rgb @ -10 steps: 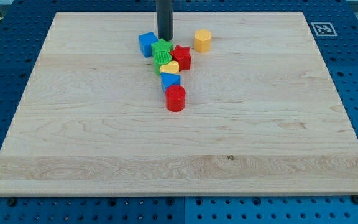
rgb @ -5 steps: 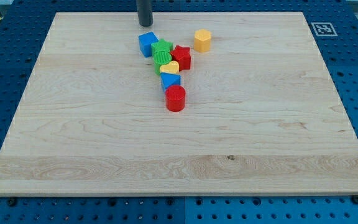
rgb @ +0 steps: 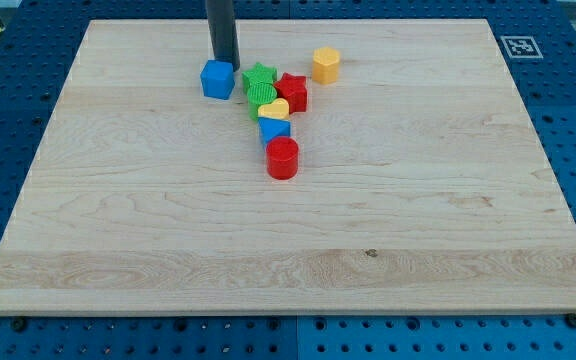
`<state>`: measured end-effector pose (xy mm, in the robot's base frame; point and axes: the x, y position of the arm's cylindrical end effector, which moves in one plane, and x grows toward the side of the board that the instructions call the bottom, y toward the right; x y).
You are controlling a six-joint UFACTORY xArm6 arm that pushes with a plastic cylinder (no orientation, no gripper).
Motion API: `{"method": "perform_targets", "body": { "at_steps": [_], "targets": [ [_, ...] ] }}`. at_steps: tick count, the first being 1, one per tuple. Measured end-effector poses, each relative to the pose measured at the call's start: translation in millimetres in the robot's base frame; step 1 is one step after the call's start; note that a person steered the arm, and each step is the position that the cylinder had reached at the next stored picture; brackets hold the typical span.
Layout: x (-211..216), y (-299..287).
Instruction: Move the cube into the stars
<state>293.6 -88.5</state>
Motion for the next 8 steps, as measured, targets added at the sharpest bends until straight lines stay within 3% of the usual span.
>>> {"method": "perform_targets", "body": {
  "at_steps": [4, 8],
  "targets": [
    [-26.9, -60.0],
    [-15.1, -14.8]
  ]
}}
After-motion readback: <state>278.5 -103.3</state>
